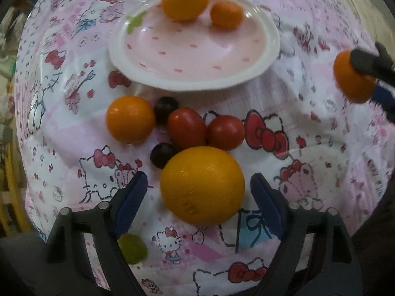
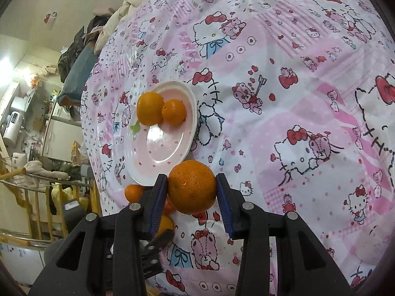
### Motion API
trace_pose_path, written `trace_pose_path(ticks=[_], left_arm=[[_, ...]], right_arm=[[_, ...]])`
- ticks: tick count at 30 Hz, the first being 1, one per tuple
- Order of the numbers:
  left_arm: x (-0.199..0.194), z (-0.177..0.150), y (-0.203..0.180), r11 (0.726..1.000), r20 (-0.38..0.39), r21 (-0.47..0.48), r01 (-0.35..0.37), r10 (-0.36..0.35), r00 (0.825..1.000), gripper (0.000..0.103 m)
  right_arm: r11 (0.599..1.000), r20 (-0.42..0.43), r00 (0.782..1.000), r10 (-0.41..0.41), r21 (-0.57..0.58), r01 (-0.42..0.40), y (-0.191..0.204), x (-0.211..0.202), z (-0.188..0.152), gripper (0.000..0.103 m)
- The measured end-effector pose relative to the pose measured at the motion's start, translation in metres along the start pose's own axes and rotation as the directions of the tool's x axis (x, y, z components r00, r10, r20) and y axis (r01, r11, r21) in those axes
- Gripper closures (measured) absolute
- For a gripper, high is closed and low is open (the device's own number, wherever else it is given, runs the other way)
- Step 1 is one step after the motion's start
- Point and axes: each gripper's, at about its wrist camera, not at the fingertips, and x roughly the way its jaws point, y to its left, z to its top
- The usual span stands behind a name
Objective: Organize fruits
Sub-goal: 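Grasp another tangerine with the right tool while the left tool grasps a large orange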
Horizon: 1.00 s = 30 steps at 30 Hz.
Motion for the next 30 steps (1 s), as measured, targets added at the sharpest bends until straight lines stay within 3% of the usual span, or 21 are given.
trace_pose_path(ticks=[3, 8, 17, 30], left_arm=[[0.005, 0.001, -0.005, 1.000, -0.005, 0.023, -0.011, 0.011, 1.000, 0.042], [0.003, 0.000, -0.010, 0.999, 0.011, 0.046, -0.002, 0.001, 1.000, 0.045], [-0.014, -0.016, 0.003, 0.998, 0.027, 0.054, 0.013, -0.014, 1.000, 0.046], [-0.082, -0.032, 0.030, 1.000, 0.175, -0.002, 0.012, -0.011, 0.985, 0.046]], right_arm=[[1.000, -0.004, 1.000, 0.000, 0.001, 0.000, 0.000, 0.000, -0.001, 0.061], [1.000, -0.007, 1.000, 0.001, -0.013, -0.001, 0.005, 0.001, -0.001, 0.061], [0.999, -0.016, 1.000, -0.014, -0.029, 0.013, 0.008, 0.006, -0.002, 0.061], [0.999, 0.005, 1.000, 0.006, -0.040, -0.006, 0.017, 0.002, 0.003, 0.061]])
